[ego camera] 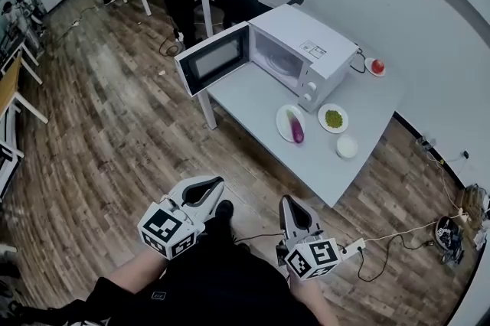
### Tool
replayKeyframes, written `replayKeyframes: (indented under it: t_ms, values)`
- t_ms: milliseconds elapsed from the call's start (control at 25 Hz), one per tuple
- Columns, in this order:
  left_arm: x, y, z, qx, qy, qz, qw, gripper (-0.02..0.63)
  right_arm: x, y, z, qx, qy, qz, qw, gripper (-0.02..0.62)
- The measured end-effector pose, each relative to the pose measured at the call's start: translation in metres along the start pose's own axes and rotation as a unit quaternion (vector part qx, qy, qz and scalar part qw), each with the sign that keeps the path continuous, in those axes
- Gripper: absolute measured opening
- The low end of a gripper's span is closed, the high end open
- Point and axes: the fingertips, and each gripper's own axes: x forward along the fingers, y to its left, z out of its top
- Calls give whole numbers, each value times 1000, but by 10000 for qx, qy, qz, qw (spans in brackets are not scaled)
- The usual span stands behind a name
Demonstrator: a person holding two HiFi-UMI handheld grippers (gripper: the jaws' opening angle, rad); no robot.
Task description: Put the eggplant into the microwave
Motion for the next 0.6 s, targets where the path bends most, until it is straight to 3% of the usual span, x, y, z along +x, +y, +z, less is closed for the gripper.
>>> replayKeyframes:
  t_ms: [360,600]
  values:
    - [50,61,23,126,-33,-275,9995,15,71,-29,29,-51,18,-317,9995,15]
    - [78,109,29,114,27,-657,9978,17,134,-41,45,-171,136,-511,9985,15]
